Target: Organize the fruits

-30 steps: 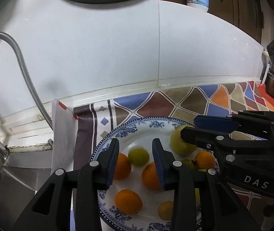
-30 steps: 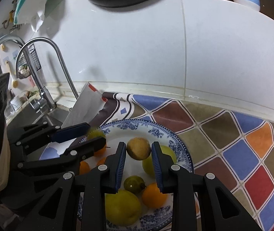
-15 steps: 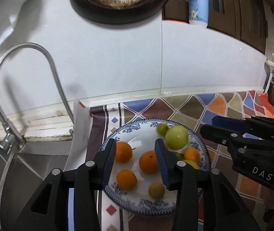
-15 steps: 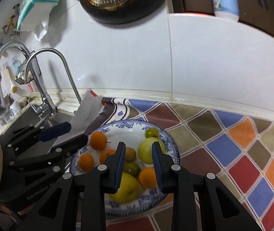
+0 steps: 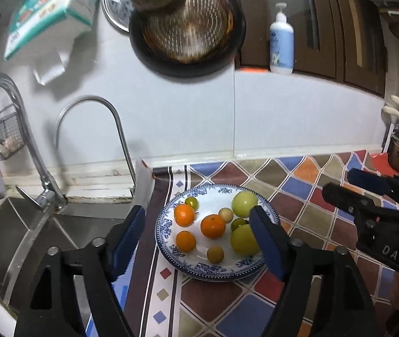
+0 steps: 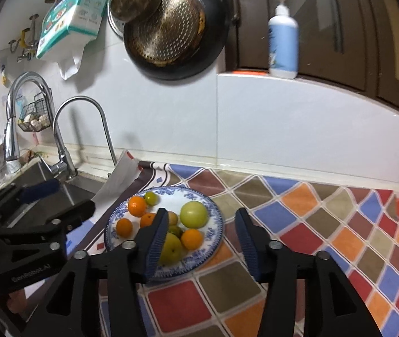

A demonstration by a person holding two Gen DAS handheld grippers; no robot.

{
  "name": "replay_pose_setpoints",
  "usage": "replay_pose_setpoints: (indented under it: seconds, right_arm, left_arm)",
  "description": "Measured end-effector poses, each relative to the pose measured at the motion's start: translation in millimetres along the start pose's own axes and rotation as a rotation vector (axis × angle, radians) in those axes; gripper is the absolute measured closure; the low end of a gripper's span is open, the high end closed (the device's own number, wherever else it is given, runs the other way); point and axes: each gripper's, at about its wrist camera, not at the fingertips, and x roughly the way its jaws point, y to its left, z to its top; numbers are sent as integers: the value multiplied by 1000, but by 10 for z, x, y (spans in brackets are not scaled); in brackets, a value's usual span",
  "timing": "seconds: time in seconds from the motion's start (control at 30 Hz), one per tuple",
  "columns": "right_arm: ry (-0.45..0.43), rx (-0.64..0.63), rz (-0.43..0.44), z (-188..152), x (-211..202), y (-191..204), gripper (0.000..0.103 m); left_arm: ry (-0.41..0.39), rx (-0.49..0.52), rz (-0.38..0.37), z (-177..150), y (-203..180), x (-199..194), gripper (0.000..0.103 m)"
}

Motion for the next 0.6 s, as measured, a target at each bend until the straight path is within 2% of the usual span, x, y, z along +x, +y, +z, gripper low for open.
replay_pose_setpoints:
  seconds: [0.27, 0.6]
  right_arm:
    - [-39, 12, -66, -121, -501, -39, 36]
    - [-48, 14, -107, -326, -984, -133, 30]
  left_arm:
    - [-51, 9, 29, -50, -142, -435, 10]
    - [-94, 38, 36, -168, -376, -870, 5]
